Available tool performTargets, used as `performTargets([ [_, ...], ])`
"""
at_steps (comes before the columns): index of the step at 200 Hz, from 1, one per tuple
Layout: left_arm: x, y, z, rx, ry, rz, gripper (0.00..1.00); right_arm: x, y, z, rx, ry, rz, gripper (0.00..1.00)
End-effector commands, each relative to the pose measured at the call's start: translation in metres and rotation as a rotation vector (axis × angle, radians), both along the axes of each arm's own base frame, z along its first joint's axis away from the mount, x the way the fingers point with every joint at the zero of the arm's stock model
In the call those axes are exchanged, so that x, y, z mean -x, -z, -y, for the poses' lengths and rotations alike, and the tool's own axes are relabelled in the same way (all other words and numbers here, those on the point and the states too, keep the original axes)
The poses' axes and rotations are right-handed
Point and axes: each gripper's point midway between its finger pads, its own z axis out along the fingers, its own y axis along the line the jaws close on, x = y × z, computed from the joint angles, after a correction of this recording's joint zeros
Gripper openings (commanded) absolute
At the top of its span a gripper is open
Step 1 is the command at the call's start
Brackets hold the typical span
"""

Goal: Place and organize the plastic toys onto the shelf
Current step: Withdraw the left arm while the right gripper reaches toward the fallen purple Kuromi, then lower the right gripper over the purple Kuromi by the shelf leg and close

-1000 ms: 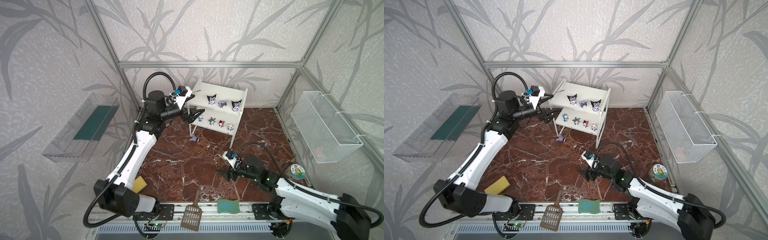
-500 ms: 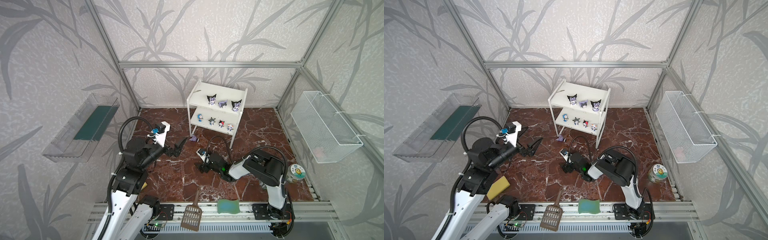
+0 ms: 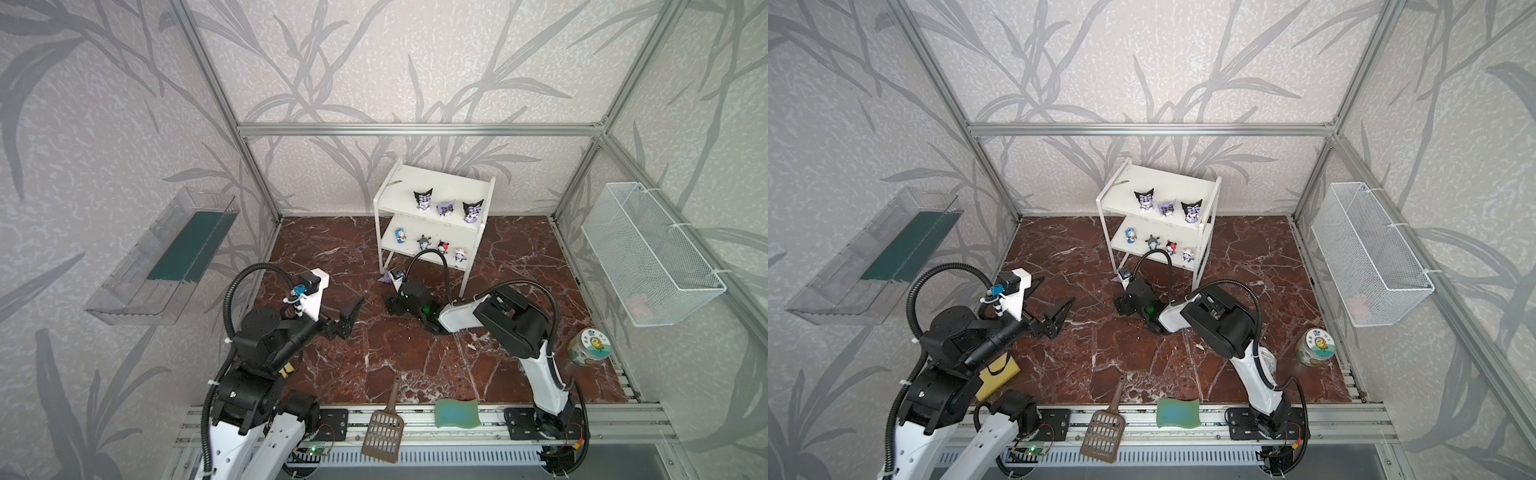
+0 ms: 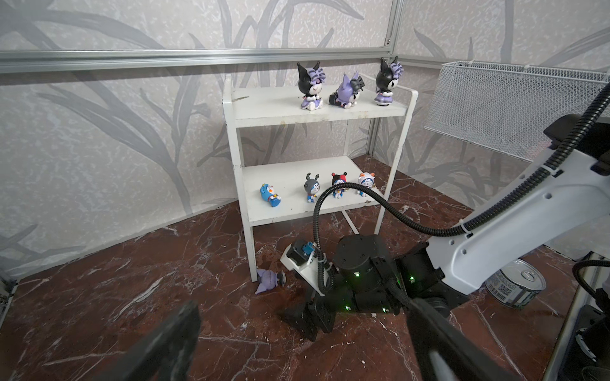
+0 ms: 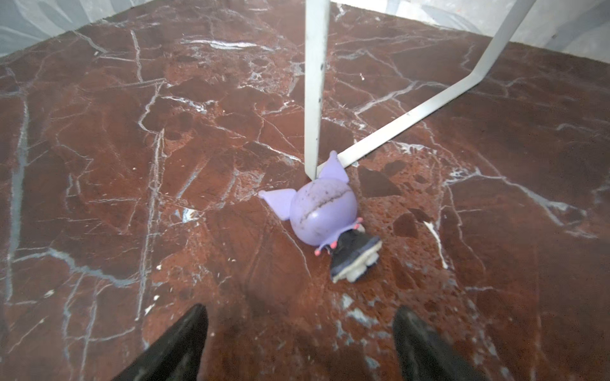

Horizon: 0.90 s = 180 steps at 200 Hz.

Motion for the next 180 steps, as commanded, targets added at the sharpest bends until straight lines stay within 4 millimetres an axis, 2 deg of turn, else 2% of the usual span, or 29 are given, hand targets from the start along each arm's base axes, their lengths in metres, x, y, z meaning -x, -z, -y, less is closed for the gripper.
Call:
performTargets([
  [1, -0.002, 0.007, -0.001, 0.013, -0.007, -0.018, 0.99, 0.0, 0.02, 0.004, 0.088, 0.032, -0.077, 0.87],
  [42, 0.003, 0.006, 0.001, 0.033, 0.009, 0.009, 0.99, -0.004, 0.024, 0.001, 0.111, 0.037, -0.096, 0.87],
  [88, 0.006, 0.008, 0.002, 0.041, 0.021, 0.015, 0.99, 0.005, 0.024, -0.022, 0.146, -0.065, -0.073, 0.87],
  [129, 0.008, 0.008, 0.003, 0.049, 0.028, 0.02, 0.99, 0.003, 0.028, -0.03, 0.184, -0.079, -0.103, 0.87],
  [156, 0.009, 0.01, 0.003, 0.052, 0.03, 0.022, 0.99, 0.01, 0.026, -0.044, 0.172, -0.153, -0.09, 0.87],
  [180, 0.011, 0.008, 0.004, 0.06, 0.034, 0.028, 0.99, 0.025, 0.021, -0.061, 0.152, -0.249, -0.062, 0.87],
])
